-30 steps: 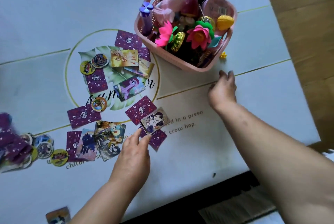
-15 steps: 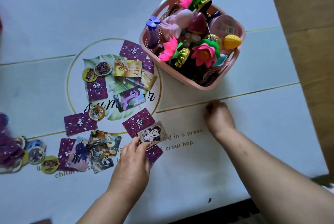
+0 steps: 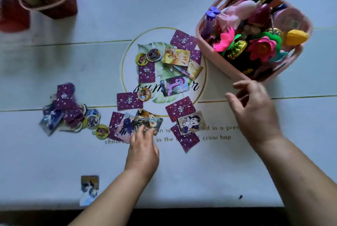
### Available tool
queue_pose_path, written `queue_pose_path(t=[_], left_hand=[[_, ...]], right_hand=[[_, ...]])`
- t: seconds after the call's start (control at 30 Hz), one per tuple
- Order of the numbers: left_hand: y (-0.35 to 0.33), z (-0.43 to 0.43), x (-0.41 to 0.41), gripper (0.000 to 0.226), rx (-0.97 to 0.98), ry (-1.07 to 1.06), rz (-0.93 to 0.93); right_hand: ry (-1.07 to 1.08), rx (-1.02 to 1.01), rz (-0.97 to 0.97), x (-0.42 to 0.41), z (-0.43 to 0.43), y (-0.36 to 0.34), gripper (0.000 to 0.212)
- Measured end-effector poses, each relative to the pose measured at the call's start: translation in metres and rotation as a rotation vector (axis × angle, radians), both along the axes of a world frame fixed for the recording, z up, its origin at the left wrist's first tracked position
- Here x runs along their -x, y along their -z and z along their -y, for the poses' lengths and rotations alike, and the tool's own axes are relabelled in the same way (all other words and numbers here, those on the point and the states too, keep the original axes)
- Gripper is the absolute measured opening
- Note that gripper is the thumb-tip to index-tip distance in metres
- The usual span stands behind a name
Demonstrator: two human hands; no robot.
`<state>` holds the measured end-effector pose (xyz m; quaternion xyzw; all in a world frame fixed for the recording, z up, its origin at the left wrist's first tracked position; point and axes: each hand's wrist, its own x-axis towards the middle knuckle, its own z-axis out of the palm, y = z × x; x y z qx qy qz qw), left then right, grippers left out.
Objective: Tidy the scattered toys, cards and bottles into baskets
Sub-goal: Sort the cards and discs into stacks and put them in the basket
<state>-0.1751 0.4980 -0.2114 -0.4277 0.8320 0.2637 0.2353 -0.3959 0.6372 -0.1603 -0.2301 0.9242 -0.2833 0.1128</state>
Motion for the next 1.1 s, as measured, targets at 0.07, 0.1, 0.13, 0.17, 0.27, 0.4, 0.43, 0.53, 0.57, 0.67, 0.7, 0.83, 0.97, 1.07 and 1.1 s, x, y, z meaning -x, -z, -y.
queue_pose_path(t=[0.07, 0.1, 0.13, 0.17, 0.27, 0.4, 0.43, 0.53, 0.57, 0.67, 0.7, 0.83, 0.97, 1.07, 1.1], left_hand=[[0.001, 0.005, -0.015, 0.054, 0.007, -0.043, 0.027], [0.0, 0.008, -0.021, 0.055, 0.01, -0.054, 0.035], [0.001, 0.01, -0.027, 0.057, 0.017, -0.056, 0.038], [0.001, 0.015, -0.035, 0.058, 0.031, -0.055, 0.034], [0.005, 0.03, -0.048, 0.064, 0.075, -0.022, -0.02], [0.013, 0.051, -0.044, 0.072, 0.104, 0.129, -0.078], [0.015, 0.055, -0.039, 0.073, 0.112, 0.197, -0.069], [0.021, 0.065, -0.02, 0.084, 0.101, 0.436, -0.003], [0.022, 0.067, -0.013, 0.088, 0.092, 0.522, 0.008], [0.028, 0.074, 0.0, 0.094, 0.091, 0.682, 0.05], [0.03, 0.076, 0.001, 0.096, 0.11, 0.683, 0.074], [0.028, 0.085, -0.007, 0.07, 0.137, 0.511, 0.073], [0.02, 0.098, -0.042, 0.033, -0.02, 0.059, -0.118], [0.014, 0.105, -0.072, 0.022, -0.026, -0.269, -0.299], [0.013, 0.107, -0.081, 0.019, -0.045, -0.361, -0.357]], right_hand=[[-0.181, -0.213, 0.196, -0.037, 0.003, 0.022, 0.057], [-0.27, -0.322, 0.263, -0.053, 0.005, 0.032, 0.074], [-0.355, -0.412, 0.294, -0.065, 0.01, 0.041, 0.088], [-0.429, -0.477, 0.303, -0.073, 0.019, 0.049, 0.098], [-0.557, -0.602, 0.259, -0.067, 0.047, 0.062, 0.103], [-0.646, -0.731, 0.14, -0.051, 0.069, 0.072, 0.101], [-0.614, -0.745, 0.13, -0.05, 0.071, 0.073, 0.096], [-0.474, -0.769, 0.129, -0.058, 0.067, 0.075, 0.071], [-0.432, -0.783, 0.14, -0.06, 0.063, 0.077, 0.066], [-0.292, -0.757, 0.206, -0.069, 0.051, 0.077, 0.059], [-0.244, -0.705, 0.218, -0.073, 0.049, 0.076, 0.054], [-0.041, -0.481, 0.284, -0.094, 0.046, 0.071, 0.029], [0.213, -0.251, 0.318, -0.108, 0.048, 0.068, 0.025], [0.329, -0.304, 0.403, -0.118, 0.049, 0.075, 0.05], [0.334, -0.374, 0.422, -0.124, 0.049, 0.081, 0.057]])
